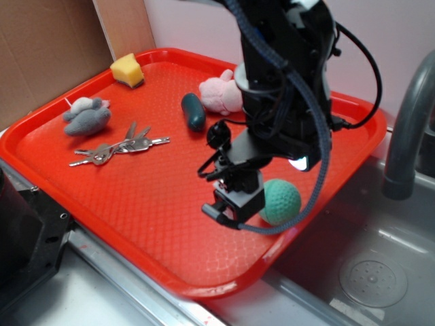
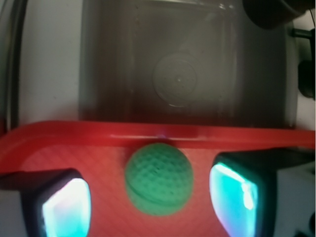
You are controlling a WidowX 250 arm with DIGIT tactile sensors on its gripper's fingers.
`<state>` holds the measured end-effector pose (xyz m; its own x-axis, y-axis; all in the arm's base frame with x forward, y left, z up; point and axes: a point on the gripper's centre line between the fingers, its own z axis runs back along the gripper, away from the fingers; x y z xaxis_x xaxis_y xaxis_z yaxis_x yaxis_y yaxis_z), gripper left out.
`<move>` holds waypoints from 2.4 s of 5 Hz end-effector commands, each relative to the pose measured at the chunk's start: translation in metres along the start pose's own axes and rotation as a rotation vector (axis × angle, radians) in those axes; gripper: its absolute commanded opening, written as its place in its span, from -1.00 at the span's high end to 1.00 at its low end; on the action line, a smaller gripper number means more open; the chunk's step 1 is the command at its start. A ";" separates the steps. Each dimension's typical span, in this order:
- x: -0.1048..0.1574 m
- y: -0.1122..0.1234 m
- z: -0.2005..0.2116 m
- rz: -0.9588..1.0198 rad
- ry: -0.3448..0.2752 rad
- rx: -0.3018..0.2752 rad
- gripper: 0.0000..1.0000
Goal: Grab the green ball.
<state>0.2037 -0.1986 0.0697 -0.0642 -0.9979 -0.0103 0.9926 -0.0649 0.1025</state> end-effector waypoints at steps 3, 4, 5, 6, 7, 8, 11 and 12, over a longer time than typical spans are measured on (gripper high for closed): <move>-0.005 -0.011 -0.035 -0.027 -0.066 -0.060 -0.85; -0.004 -0.020 -0.030 0.009 -0.069 -0.090 1.00; -0.001 -0.032 -0.032 0.050 -0.075 -0.147 1.00; -0.002 -0.037 -0.024 0.081 -0.081 -0.158 1.00; -0.025 -0.041 0.024 0.329 0.012 -0.090 1.00; -0.045 -0.042 0.068 0.574 0.098 -0.113 1.00; -0.093 -0.041 0.101 1.328 0.203 0.037 1.00; -0.113 -0.039 0.100 1.582 0.189 0.039 1.00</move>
<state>0.1671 -0.0484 0.1636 0.9987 -0.0468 -0.0211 0.0496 0.9853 0.1632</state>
